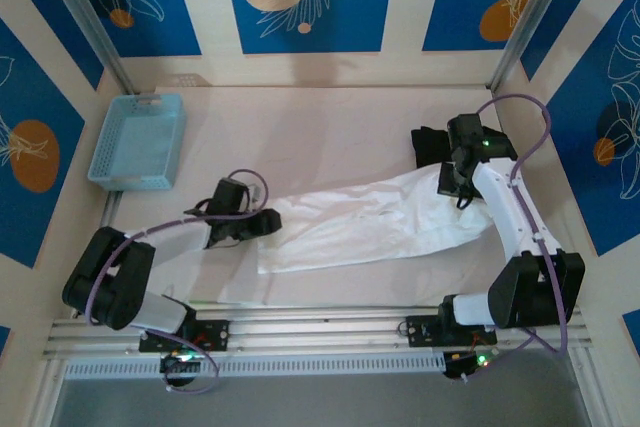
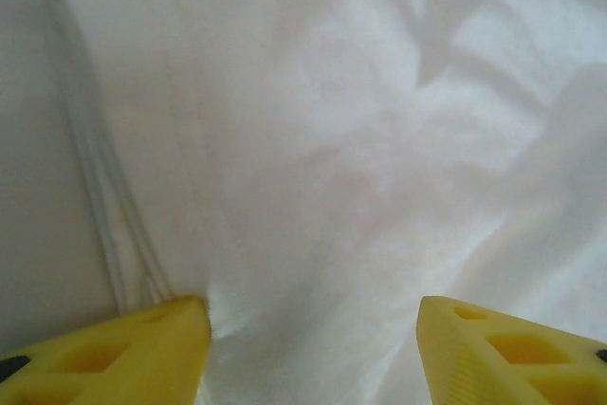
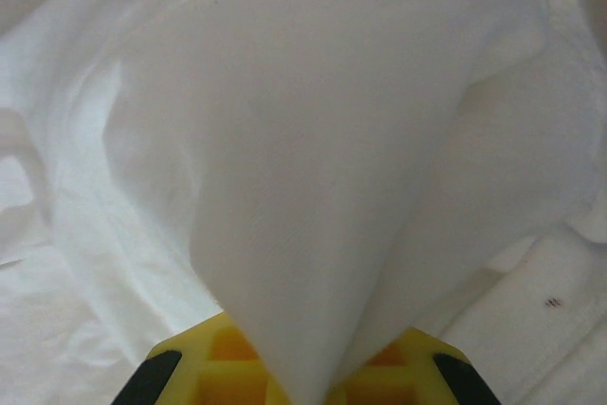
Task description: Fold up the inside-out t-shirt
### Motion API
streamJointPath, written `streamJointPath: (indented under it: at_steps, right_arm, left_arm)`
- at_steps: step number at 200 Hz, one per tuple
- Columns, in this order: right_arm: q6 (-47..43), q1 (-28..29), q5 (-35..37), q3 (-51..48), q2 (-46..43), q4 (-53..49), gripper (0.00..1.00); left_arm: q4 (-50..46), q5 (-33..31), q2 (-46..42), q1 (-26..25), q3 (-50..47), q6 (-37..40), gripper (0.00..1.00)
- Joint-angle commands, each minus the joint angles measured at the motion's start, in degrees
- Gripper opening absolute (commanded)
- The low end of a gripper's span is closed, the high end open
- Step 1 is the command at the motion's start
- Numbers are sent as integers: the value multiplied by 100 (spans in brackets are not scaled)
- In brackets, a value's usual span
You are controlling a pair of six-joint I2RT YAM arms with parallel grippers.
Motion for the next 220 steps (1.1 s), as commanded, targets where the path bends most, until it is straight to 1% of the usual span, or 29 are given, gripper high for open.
streamJointPath:
  at_steps: [1,12,27,45,62,87,113,141,169,194,211,220]
  right_arm:
    - [-214,61,648,411,51,-433,0]
    - [-167,282,709,484,47,-525,0]
    - [20,665,786,577,68,-706,0]
    - [343,1334,900,723,151,-943,0]
    - [733,2019,1006,982,421,-1258,0]
    - [1213,2901,1184,1483,1087,-1659,0]
    - [1521,3636,1234,2062,1826,-1897,0]
    - [1632,4256,1119,2696,2541,-1976,0]
    - [1658,4732,1036,3370,3191,-2197,0]
    - [1694,5163,1002,4069,3678,-2510,0]
    - [1620,5449,752,4545,4024,-2524,0]
    - [1604,5588,639,4804,4251,-2531,2]
  left_arm:
    - [0,28,275,-522,22,-509,61]
    - [27,-39,330,-634,105,-548,61]
    - [-2,-203,341,-635,157,-527,61]
    - [-253,-484,240,-609,254,-364,63]
    - [-460,-586,78,-555,349,-199,65]
    - [-716,-816,-202,-333,349,-19,66]
    - [-1050,-997,-500,85,330,237,67]
    - [-1247,-1188,-788,515,251,407,67]
    - [-1306,-1233,-937,861,140,497,67]
    - [-1310,-1264,-990,1053,24,583,67]
    - [-1275,-1277,-975,1154,-58,622,67]
    - [-1263,-1302,-965,1208,-93,637,67]
